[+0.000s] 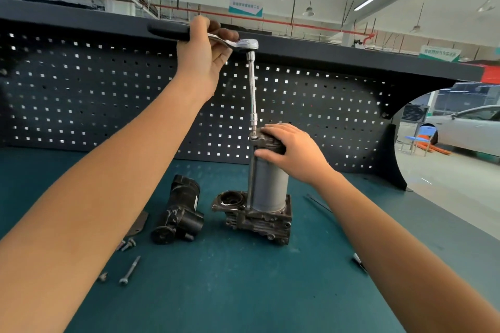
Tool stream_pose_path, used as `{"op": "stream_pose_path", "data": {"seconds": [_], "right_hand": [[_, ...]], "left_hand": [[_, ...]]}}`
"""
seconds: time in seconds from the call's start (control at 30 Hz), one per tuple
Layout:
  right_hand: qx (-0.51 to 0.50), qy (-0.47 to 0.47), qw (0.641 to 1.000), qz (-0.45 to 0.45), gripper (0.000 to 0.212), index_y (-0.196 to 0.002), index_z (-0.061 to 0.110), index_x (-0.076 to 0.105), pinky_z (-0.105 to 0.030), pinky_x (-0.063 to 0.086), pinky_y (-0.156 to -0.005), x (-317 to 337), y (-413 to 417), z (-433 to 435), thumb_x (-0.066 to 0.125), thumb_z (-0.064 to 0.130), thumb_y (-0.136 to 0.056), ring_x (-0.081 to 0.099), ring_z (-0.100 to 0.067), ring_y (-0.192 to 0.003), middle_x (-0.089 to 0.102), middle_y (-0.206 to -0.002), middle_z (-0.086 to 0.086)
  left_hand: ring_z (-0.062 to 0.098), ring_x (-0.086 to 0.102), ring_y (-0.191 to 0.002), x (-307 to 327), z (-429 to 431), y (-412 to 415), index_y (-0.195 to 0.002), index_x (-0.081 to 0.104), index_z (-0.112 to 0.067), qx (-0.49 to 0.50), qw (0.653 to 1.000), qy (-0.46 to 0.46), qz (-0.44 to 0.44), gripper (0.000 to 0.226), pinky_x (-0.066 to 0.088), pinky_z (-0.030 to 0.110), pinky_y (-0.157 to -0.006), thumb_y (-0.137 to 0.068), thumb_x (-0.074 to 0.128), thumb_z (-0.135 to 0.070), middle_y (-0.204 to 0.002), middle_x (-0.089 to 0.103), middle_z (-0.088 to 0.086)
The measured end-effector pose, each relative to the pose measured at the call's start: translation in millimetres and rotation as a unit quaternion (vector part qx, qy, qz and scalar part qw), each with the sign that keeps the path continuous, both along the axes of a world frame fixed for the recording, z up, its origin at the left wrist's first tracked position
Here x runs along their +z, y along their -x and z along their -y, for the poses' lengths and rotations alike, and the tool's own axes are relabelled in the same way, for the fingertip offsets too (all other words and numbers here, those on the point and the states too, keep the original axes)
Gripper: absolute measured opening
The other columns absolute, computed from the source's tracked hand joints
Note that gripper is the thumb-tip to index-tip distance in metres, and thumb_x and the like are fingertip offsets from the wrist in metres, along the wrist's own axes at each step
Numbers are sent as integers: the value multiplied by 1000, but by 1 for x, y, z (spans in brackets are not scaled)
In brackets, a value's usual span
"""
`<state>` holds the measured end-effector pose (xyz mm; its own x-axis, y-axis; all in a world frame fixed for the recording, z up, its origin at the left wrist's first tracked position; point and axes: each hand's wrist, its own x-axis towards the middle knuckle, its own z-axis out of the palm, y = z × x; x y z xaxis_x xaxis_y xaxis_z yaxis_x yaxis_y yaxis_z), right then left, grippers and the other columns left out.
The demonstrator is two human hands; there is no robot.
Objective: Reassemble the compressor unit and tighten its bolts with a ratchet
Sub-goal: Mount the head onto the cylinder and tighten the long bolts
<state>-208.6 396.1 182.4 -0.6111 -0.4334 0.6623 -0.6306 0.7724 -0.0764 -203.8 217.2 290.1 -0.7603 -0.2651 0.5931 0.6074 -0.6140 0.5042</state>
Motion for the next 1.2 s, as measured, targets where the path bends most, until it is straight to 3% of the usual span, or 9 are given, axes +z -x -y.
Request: {"op": "stream_pose_path", "data": {"seconds": [0.23,0.43,0.57,0.7,0.8,0.87,0.93,1.03,1.2], "right_hand": [[-7,5,1000,16,52,-132,16,49,-43,30,-107,0,2,1,58,41,-88,36,-17,-131,48,-138,2],[-17,7,999,32,54,-135,17,46,-46,28,-108,-1,1,5,55,43,-89,33,-16,-133,45,-141,3],[-61,-24,997,51,52,-136,23,43,-58,10,-110,1,-3,5,50,46,-91,29,-12,-135,41,-144,8],[-89,-7,989,118,49,-124,25,54,-60,4,-109,21,-10,10,52,54,-85,46,-19,-118,58,-118,5],[-34,77,980,177,45,-111,27,61,-49,21,-108,40,-14,21,50,58,-80,50,-17,-105,60,-101,9],[75,208,957,186,23,-104,26,63,-32,40,-96,43,-17,32,53,39,-88,56,-19,-102,66,-97,7],[137,287,927,200,19,-105,14,63,-34,46,-88,41,-19,42,50,22,-94,61,-27,-99,68,-104,-10],[153,277,923,220,27,-103,0,60,-41,48,-83,38,-19,47,43,20,-98,64,-36,-87,69,-98,-19],[143,230,946,176,28,-91,10,64,-29,52,-79,33,-16,46,41,26,-99,64,-1,-66,68,-70,5]], "left_hand": [[11,47,-36,16,-16,21,-69,42,-10,-139,977,-152,61,40,56,26,-53,-97,36,-37,-36,38,-3],[8,38,-23,27,-32,25,-66,45,-4,-231,958,-142,91,40,49,19,-38,-98,38,-27,-26,34,-3],[8,41,-24,26,-34,23,-65,46,-5,-228,962,-120,87,42,50,20,-40,-98,38,-29,-27,36,-3],[7,41,-27,24,-33,19,-72,48,-6,-252,963,-87,51,36,51,21,-45,-97,40,-30,-30,36,-5],[6,42,-29,23,-38,18,-72,49,-7,-239,968,-70,39,38,52,21,-47,-98,40,-34,-31,36,-5],[5,44,-31,20,-40,20,-74,51,-8,-225,972,-65,33,37,53,21,-48,-98,39,-34,-32,36,-6],[5,46,-32,15,-34,24,-73,51,-9,-223,970,-88,31,37,54,22,-52,-97,40,-34,-33,38,-6],[7,51,-33,6,-17,30,-64,52,-9,-196,969,-143,49,43,51,22,-57,-97,39,-34,-33,46,-5],[9,54,-35,2,-6,30,-61,48,-12,-151,975,-143,80,44,44,17,-48,-97,35,-35,-36,50,-4]]}}
